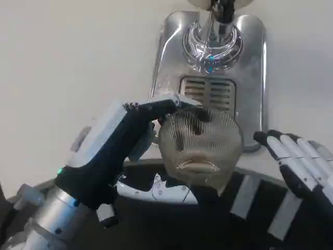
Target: Grasp the cup under the faucet to collect the drink, then remove the cup.
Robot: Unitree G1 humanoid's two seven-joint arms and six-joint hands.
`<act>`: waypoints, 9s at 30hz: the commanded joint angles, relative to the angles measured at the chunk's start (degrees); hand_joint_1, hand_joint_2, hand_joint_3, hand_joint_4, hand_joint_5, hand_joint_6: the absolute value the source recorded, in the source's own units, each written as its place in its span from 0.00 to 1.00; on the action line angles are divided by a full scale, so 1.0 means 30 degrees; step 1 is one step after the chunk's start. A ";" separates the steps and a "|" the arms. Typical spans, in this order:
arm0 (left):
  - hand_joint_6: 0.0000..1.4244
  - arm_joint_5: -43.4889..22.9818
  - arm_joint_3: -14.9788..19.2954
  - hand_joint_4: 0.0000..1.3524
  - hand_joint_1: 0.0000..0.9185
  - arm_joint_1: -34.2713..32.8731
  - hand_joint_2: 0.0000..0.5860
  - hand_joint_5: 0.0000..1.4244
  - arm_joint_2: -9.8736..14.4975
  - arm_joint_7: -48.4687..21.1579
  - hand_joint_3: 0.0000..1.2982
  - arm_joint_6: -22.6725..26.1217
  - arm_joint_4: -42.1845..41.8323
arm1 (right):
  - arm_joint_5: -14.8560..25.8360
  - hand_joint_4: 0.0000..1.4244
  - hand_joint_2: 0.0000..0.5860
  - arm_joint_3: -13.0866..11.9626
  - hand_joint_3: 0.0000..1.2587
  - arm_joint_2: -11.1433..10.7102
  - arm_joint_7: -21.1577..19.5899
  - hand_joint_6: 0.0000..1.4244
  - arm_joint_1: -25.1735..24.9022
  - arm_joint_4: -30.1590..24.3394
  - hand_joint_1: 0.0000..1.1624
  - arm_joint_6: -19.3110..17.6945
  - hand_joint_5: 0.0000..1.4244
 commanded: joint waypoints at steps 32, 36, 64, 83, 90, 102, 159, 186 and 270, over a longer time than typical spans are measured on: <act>1.00 0.1899 -0.0410 0.88 0.83 -0.6668 0.14 0.96 -0.2022 0.3406 0.83 -0.0507 0.9861 | -0.0734 0.00 0.50 -0.0072 0.03 0.1145 0.0010 0.00 0.0665 -0.0401 0.70 0.0041 0.00; 1.00 0.2351 -0.0812 0.87 0.83 -0.8134 0.14 0.96 -0.2197 0.4004 0.83 -0.1204 1.2071 | -0.0883 0.00 0.52 0.0065 0.04 0.1346 0.0111 0.00 0.0886 -0.0544 0.69 0.0127 0.00; 1.00 0.3817 -0.2320 0.85 0.85 -1.4434 0.15 0.93 -0.3077 0.8422 0.82 -0.3404 2.2170 | -0.0373 0.00 0.54 -0.0663 0.06 0.1537 0.0389 0.02 0.1286 -0.0739 0.64 0.0682 0.00; 0.85 0.5106 -0.3263 0.54 0.68 -1.5551 0.18 0.72 -0.2823 1.0382 0.50 -0.3448 2.3439 | -0.0878 0.01 0.54 -0.0185 0.06 0.1639 0.0595 0.02 0.0424 -0.0800 0.65 0.1502 0.01; 0.22 0.4341 -0.3239 0.01 0.49 -1.5624 0.14 0.25 -0.2683 0.8640 0.04 -0.3765 2.3858 | -0.0901 0.01 0.54 -0.0049 0.06 0.1703 0.0455 0.03 0.0355 -0.0664 0.66 0.1520 0.01; 0.09 0.3047 -0.2789 0.00 0.32 -1.4454 0.07 0.12 -0.2380 0.7493 0.00 -0.3813 2.2189 | -0.1280 0.00 0.54 0.0637 0.06 0.1798 0.0469 0.03 0.0001 -0.0594 0.67 0.1669 0.00; 0.00 -1.5498 0.0127 0.00 0.00 -0.8978 0.27 0.00 -0.4856 0.0264 0.00 1.7406 -0.4133 | -0.1135 0.00 0.53 0.1595 0.02 0.1729 0.0492 0.04 -0.1231 -0.0039 0.52 0.2803 0.01; 0.00 -1.2972 -0.0836 0.00 0.00 -0.8994 0.27 0.00 -0.4397 -0.1137 0.00 1.5759 -0.2912 | -0.0374 0.00 0.54 0.1077 0.02 0.1742 -0.0148 0.05 0.0060 -0.0058 0.51 0.2222 0.02; 0.00 0.5715 -0.3029 0.00 0.00 -0.7293 0.35 0.00 0.0391 -0.1050 0.00 0.4487 -0.0753 | 0.1370 0.00 0.00 0.5565 0.00 0.5063 -0.5981 0.06 -1.2978 0.9601 0.69 0.9623 0.00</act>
